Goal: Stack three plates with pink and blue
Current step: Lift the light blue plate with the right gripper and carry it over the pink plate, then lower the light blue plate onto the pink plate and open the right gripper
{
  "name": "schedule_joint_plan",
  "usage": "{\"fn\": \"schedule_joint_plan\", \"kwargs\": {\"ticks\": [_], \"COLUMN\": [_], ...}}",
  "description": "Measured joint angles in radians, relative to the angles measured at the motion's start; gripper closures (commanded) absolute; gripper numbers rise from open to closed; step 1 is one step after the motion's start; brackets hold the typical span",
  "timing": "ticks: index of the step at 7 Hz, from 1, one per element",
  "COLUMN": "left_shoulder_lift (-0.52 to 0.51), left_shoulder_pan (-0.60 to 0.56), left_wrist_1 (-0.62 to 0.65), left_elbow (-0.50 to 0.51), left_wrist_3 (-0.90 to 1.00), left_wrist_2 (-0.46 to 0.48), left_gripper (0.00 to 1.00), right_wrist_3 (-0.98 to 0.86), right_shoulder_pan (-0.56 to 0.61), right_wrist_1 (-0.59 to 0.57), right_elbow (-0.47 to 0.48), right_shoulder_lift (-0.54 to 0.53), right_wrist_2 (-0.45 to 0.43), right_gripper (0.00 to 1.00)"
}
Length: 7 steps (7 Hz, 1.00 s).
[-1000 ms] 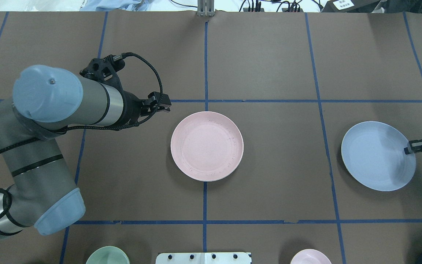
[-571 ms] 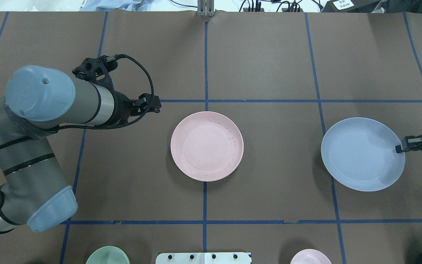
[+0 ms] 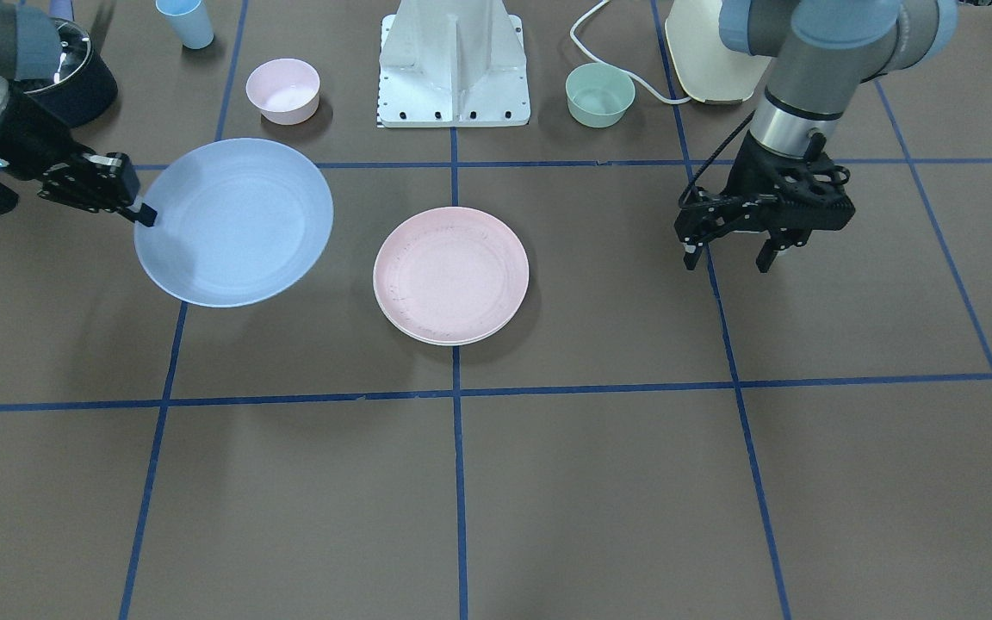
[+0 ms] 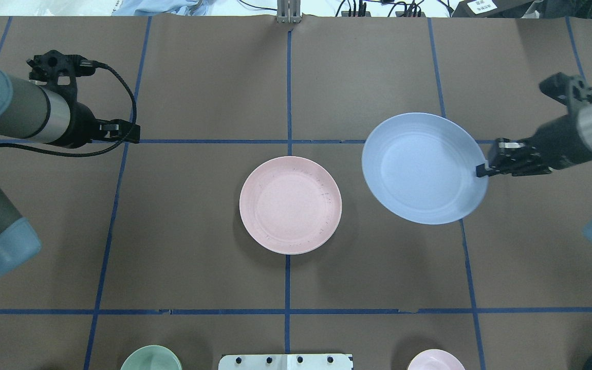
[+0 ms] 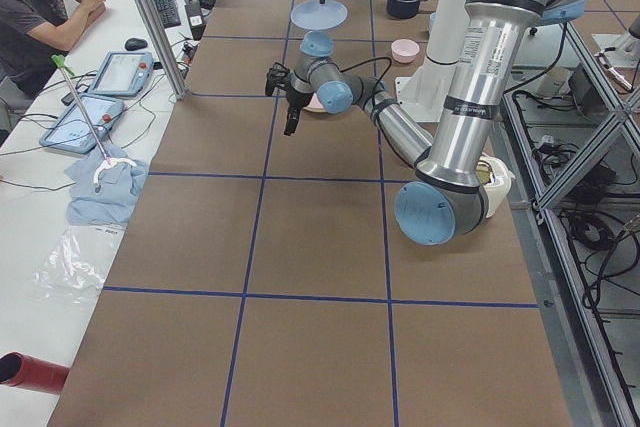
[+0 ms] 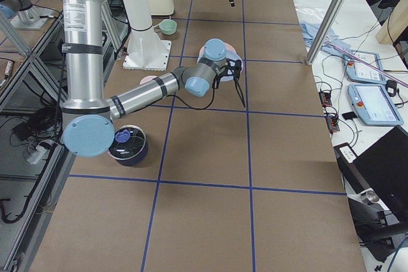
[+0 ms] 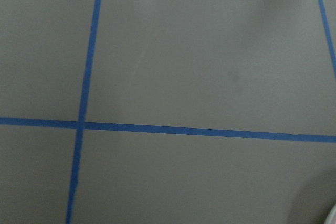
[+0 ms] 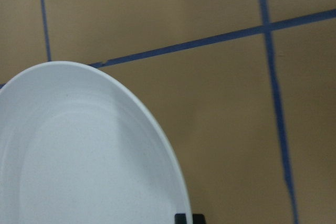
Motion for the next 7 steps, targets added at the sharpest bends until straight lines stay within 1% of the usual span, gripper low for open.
{"fn": "schedule_joint_plan", "kwargs": {"ticks": [1, 2, 3, 4, 5, 7], "left_shoulder_lift": [0.025, 0.041, 0.048, 0.05, 0.05, 0.051], "left_shoulder_pan": [-0.036, -0.06, -0.076, -0.085, -0.088, -0.089], "left_wrist_1": [-0.003, -0.004, -0.004, -0.005, -0.005, -0.005], "left_elbow": [0.001, 0.002, 0.002, 0.002, 0.003, 0.004], "left_wrist_3": [0.072, 0.115, 0.133, 0.139, 0.141, 0.141], "left_wrist_2": [-0.026, -0.041, -0.052, -0.059, -0.065, -0.071], "left_gripper": [0.0, 0.0, 0.0, 0.0, 0.0, 0.0], "right_wrist_3": [0.028, 0.04, 0.047, 0.049, 0.046, 0.046], "right_shoulder_pan": [-0.065, -0.139, -0.213, -0.272, -0.312, -0.352], "right_wrist_1": [-0.171, -0.298, -0.35, -0.365, -0.364, -0.307], "right_elbow": [0.0, -0.004, -0.014, -0.033, -0.061, -0.14], "right_shoulder_lift": [0.147, 0.253, 0.302, 0.32, 0.332, 0.353], "right_wrist_2": [-0.062, -0.141, -0.213, -0.268, -0.3, -0.324], "right_gripper": [1.0, 1.0, 1.0, 1.0, 1.0, 1.0]}}
